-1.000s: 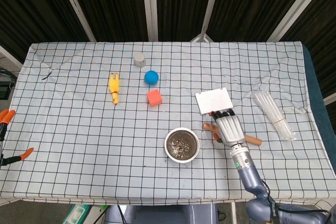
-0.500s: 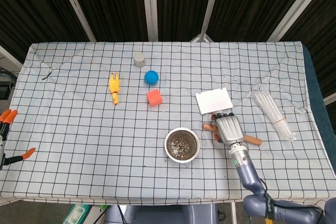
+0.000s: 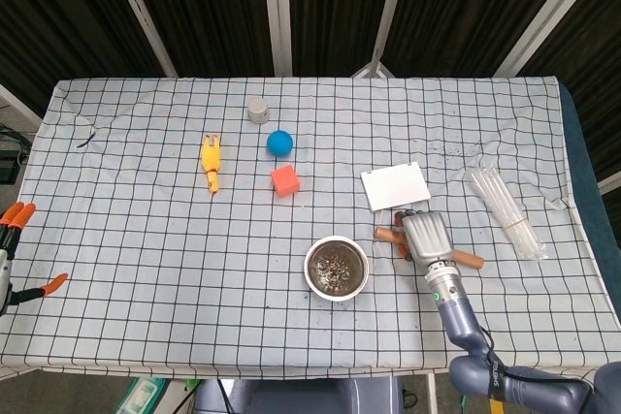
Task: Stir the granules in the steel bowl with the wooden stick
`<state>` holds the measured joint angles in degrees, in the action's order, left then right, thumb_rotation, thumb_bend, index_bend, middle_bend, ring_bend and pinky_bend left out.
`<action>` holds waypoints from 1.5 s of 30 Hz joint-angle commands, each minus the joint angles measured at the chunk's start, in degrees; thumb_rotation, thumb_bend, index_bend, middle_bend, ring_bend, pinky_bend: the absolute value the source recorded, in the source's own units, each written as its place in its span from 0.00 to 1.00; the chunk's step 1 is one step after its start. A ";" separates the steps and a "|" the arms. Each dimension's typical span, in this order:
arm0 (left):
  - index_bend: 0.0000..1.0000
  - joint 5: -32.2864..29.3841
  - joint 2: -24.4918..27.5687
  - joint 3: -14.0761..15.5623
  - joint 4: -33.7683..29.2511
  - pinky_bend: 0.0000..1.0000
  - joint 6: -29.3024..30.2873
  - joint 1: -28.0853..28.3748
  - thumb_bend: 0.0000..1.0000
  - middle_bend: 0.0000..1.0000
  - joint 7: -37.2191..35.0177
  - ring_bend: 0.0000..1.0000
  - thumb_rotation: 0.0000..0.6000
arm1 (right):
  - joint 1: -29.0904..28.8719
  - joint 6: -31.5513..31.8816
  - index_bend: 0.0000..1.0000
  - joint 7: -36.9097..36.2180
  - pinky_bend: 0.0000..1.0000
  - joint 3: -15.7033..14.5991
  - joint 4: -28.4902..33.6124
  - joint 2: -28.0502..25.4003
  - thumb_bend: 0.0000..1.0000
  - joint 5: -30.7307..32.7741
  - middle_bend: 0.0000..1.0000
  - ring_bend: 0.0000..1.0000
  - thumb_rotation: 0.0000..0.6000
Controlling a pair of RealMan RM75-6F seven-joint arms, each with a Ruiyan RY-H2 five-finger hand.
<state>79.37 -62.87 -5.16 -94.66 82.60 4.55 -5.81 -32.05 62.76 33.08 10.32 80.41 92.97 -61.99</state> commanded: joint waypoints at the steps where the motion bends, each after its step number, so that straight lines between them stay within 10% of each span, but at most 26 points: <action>1: 0.00 -0.03 0.06 0.02 -0.02 0.00 -0.07 0.00 0.04 0.00 -0.11 0.00 1.00 | -0.05 -0.10 0.46 -0.17 0.55 -0.06 -0.26 0.09 0.30 0.20 0.47 0.53 1.00; 45: 0.00 -0.26 0.63 0.25 -0.59 0.00 -0.92 0.20 0.04 0.00 -1.65 0.00 1.00 | -1.46 -1.47 0.71 -4.31 0.67 -1.47 -3.63 0.28 0.78 -2.39 0.60 0.65 1.00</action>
<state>79.11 -62.25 -4.91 -95.25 81.68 4.75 -7.46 -33.46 61.27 28.97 8.95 76.85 93.34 -64.17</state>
